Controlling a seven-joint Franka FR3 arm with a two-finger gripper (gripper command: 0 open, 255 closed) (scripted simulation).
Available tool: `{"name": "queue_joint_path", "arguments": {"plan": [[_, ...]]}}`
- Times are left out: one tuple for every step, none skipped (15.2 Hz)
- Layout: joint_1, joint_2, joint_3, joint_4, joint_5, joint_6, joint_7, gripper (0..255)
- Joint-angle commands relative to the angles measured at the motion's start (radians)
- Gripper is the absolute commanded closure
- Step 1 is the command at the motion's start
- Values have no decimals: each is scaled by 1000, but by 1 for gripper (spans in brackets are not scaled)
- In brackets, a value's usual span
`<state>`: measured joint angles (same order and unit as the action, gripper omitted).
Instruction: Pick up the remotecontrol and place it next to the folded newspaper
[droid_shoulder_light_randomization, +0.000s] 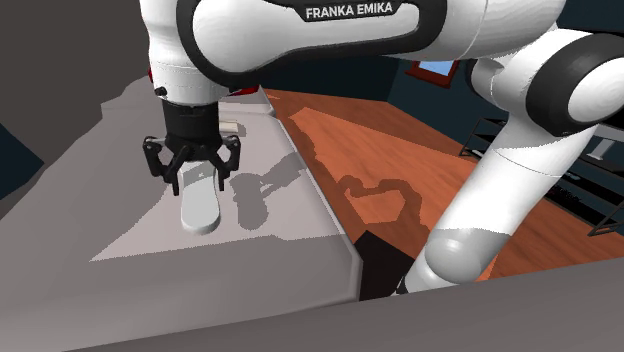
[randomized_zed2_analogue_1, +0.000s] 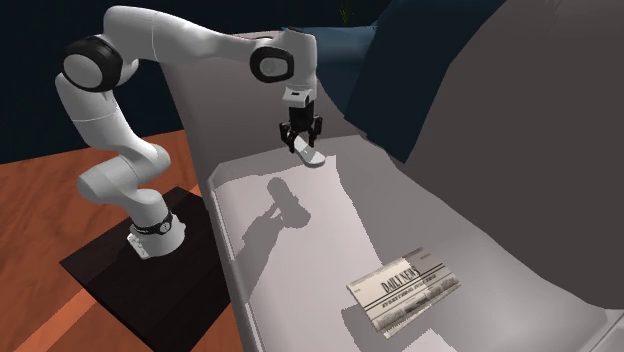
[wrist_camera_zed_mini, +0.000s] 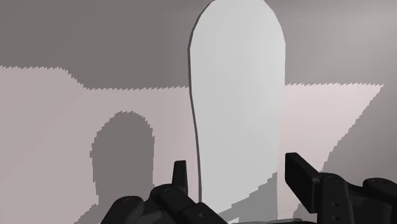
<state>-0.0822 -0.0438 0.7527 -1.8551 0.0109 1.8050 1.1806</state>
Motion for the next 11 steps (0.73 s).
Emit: {"name": "queue_joint_path", "arguments": {"plan": [[0, -3, -1, 26, 2, -28, -1, 255], [0, -3, -1, 39, 2, -41, -1, 255], [0, -3, -1, 41, 2, -43, -1, 255], [-9, 15, -9, 56, -11, -45, -15, 255], [-17, 33, -16, 72, -24, -48, -28, 255], [-25, 52, -24, 90, -37, -51, -40, 255], [-32, 73, -31, 109, -51, -54, -52, 255], [-38, 94, -38, 129, -65, -58, -64, 255], [-44, 116, -45, 151, -79, -63, -75, 255], [-50, 138, -52, 174, -94, -68, -86, 255], [-54, 162, -59, 199, -109, -74, -97, 255]]}}
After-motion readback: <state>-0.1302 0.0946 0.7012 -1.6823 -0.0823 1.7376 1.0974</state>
